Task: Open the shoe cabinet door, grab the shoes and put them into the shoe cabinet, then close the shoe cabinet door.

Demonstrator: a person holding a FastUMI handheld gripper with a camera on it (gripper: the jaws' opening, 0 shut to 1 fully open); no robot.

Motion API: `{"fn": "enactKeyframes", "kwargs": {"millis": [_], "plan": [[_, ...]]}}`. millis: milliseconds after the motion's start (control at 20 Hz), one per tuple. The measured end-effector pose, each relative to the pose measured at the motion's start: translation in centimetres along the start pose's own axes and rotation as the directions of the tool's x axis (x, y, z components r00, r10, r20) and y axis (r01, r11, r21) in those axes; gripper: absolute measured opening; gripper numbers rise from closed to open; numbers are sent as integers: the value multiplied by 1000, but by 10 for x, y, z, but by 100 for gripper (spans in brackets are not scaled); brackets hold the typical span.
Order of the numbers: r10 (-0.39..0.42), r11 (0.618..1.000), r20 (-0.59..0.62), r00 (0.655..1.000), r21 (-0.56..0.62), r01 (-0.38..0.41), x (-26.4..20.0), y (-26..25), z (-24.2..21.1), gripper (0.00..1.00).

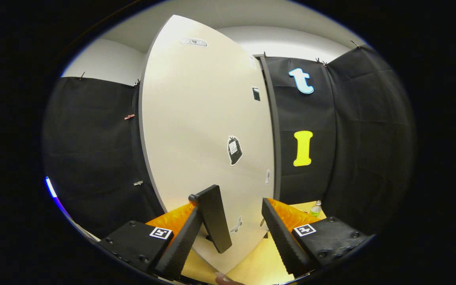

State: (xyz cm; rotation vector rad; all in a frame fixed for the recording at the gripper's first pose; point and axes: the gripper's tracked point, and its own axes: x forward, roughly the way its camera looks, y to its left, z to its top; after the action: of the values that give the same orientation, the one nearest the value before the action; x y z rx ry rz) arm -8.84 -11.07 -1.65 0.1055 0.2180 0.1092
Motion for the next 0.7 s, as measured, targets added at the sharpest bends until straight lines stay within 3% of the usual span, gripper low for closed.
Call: {"fn": "enactKeyframes", "kwargs": {"millis": [400,700], "plan": [[127,992,-49,991,9,-127,64,86,-13,98],[153,988,-45,987,15,-153,84,107,-13,99]]}}
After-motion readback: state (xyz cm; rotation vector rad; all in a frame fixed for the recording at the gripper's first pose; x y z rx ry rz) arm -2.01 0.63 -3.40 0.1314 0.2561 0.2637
